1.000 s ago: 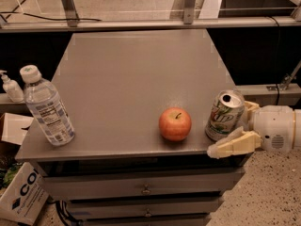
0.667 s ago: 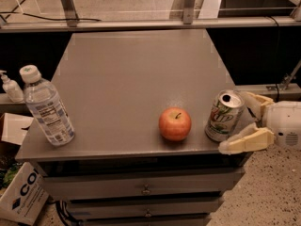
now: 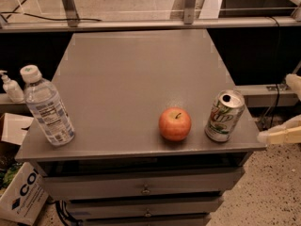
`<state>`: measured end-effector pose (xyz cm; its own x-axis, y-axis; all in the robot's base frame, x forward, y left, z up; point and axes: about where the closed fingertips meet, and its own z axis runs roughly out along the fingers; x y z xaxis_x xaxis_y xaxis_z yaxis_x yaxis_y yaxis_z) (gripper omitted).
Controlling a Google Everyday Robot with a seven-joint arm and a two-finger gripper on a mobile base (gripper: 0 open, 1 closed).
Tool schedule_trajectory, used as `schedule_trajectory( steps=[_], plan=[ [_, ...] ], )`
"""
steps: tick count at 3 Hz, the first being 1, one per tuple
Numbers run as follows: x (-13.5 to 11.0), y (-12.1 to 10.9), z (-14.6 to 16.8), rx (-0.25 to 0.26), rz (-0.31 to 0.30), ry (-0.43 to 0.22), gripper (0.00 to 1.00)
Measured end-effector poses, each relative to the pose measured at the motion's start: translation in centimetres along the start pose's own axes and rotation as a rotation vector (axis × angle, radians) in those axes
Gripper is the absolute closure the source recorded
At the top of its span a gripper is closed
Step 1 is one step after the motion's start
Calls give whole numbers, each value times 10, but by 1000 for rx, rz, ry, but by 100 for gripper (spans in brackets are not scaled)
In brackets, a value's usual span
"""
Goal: Move 7up can near apple
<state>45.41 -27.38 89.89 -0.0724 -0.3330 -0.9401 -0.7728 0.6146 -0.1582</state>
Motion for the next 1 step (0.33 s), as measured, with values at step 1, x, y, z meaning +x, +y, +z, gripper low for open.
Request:
schedule_trajectory(
  steps=[1],
  plan=[
    [-2,-2,-2,5,-8,-2,0]
  ],
)
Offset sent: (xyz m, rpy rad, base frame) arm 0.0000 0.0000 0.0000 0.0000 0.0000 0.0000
